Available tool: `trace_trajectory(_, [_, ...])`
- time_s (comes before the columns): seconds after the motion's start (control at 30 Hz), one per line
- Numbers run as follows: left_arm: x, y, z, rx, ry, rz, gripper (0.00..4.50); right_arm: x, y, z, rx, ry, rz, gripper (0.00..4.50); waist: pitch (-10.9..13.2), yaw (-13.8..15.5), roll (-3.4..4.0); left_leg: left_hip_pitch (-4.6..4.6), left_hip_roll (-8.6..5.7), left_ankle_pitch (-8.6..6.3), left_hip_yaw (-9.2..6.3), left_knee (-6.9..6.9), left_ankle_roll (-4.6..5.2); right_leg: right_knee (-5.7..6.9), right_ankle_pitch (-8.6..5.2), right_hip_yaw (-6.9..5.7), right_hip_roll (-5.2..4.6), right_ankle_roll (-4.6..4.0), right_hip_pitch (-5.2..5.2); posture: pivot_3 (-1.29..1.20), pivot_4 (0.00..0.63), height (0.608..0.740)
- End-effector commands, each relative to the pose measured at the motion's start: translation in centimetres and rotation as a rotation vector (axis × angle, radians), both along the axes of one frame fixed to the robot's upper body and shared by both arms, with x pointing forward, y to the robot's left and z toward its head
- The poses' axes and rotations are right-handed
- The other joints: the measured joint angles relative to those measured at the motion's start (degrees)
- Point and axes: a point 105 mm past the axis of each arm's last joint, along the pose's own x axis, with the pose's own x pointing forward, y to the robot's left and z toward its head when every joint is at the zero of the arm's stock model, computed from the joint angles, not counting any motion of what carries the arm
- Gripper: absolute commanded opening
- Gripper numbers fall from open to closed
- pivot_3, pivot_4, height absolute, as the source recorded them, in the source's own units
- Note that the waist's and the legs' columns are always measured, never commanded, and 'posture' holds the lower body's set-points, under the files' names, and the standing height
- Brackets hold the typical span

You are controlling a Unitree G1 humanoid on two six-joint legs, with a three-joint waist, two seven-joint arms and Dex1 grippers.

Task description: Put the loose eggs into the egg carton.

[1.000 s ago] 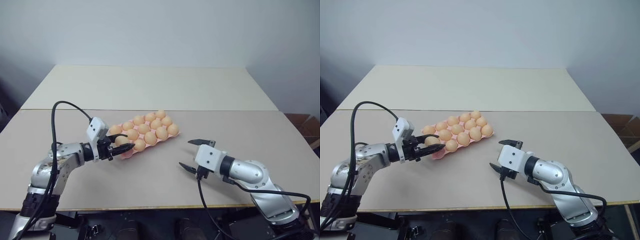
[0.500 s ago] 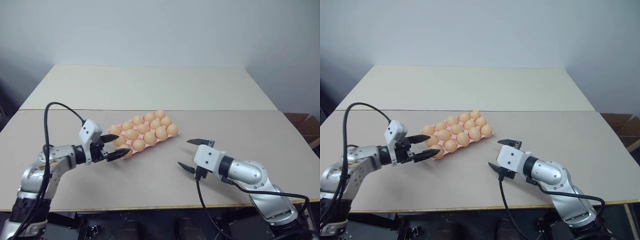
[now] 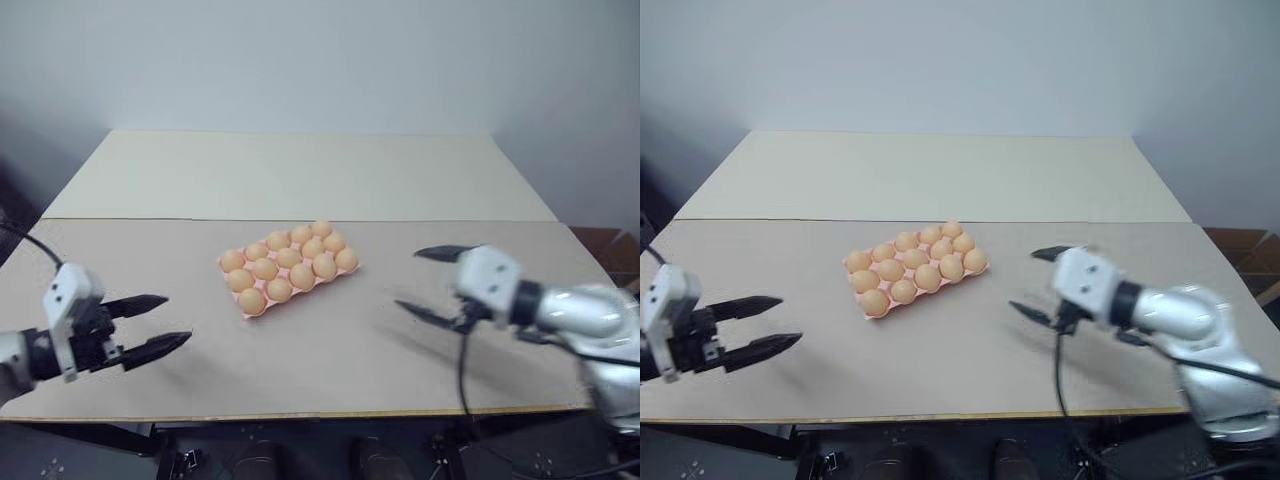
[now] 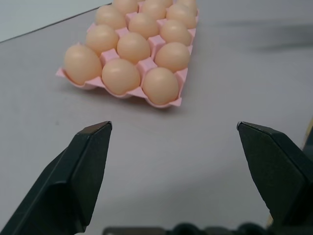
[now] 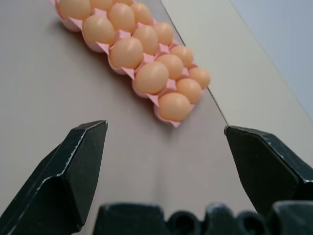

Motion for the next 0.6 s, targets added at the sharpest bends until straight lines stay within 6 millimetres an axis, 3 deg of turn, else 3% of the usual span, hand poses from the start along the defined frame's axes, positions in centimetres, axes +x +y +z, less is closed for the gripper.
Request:
trace_trajectory(0.03, [-1.2,0.0,2.2,0.046,-0.055,-0.017,4.46,-2.4,-1.5,1.0,-0.017,0.084,0.104,4.50,-0.02,0.41,-0.03,0.07,0.00,-0.01,0.00,-0.07,-0.01,-0.02,-0.04,0.00,0.00,-0.01,0.03,0.00,0.150,0.740])
trace_trajectory(0.23, [-2.7,0.4,2.8,0.068,-0.058,0.022,4.46,-2.6,-3.5,0.6,-0.087,0.162,0.109,4.50,-0.01,0.23,0.00,0.14,0.02,-0.05,0.08,-0.08,-0.09,0.02,-0.04,0.08,-0.01,-0.01,0.00,0.00,0.150,0.740])
trace_trajectory(0.6, [-3.3,0.1,2.6,0.089,-0.049,0.045,4.46,-2.2,-3.8,-0.7,-0.121,0.171,0.096,4.50,0.00,0.39,0.00,0.10,-0.01,-0.18,0.08,-0.08,-0.30,0.03,-0.05,0.10,0.00,-0.02,-0.01,0.00,0.150,0.740])
